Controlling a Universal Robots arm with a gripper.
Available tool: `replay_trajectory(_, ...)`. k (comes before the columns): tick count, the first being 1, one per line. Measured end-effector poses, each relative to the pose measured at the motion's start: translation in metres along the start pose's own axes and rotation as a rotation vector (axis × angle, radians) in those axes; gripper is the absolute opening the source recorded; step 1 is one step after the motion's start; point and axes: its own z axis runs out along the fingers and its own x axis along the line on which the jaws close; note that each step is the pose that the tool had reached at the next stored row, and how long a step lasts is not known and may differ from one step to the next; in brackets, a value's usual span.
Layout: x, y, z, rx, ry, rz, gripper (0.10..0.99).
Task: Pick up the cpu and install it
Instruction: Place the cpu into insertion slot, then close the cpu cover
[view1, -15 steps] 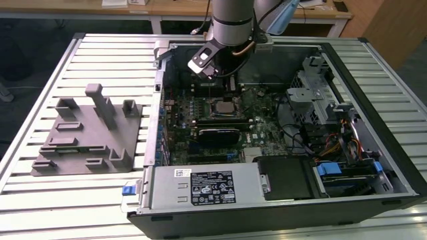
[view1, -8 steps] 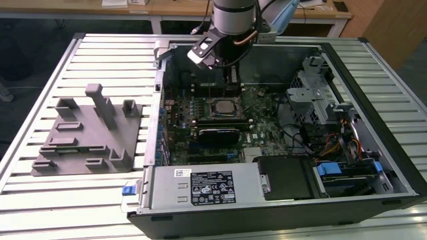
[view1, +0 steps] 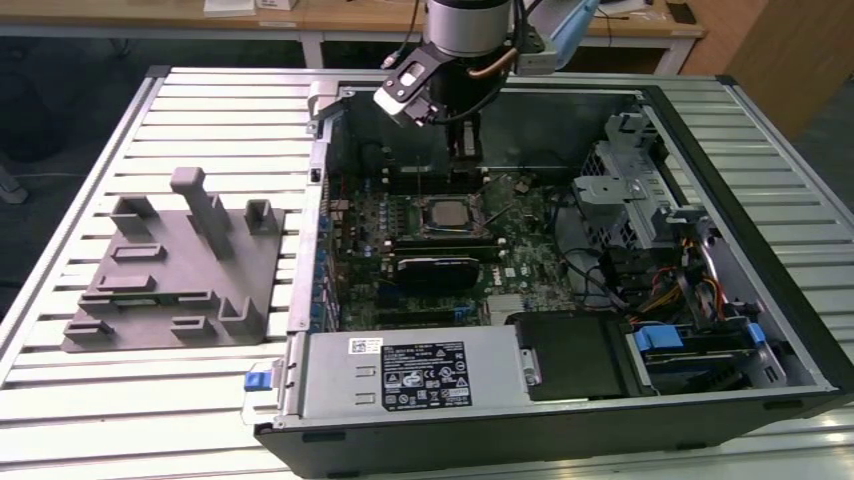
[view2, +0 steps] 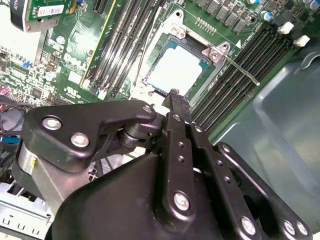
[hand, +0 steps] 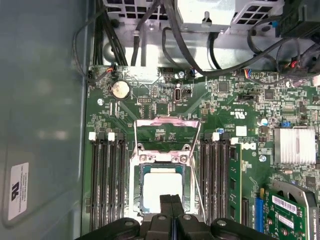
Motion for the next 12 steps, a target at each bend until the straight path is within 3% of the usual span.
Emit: replay_trajectory(12,0.0000,0.0039,0.0002,0.000,-0.0002,0.001,0.106)
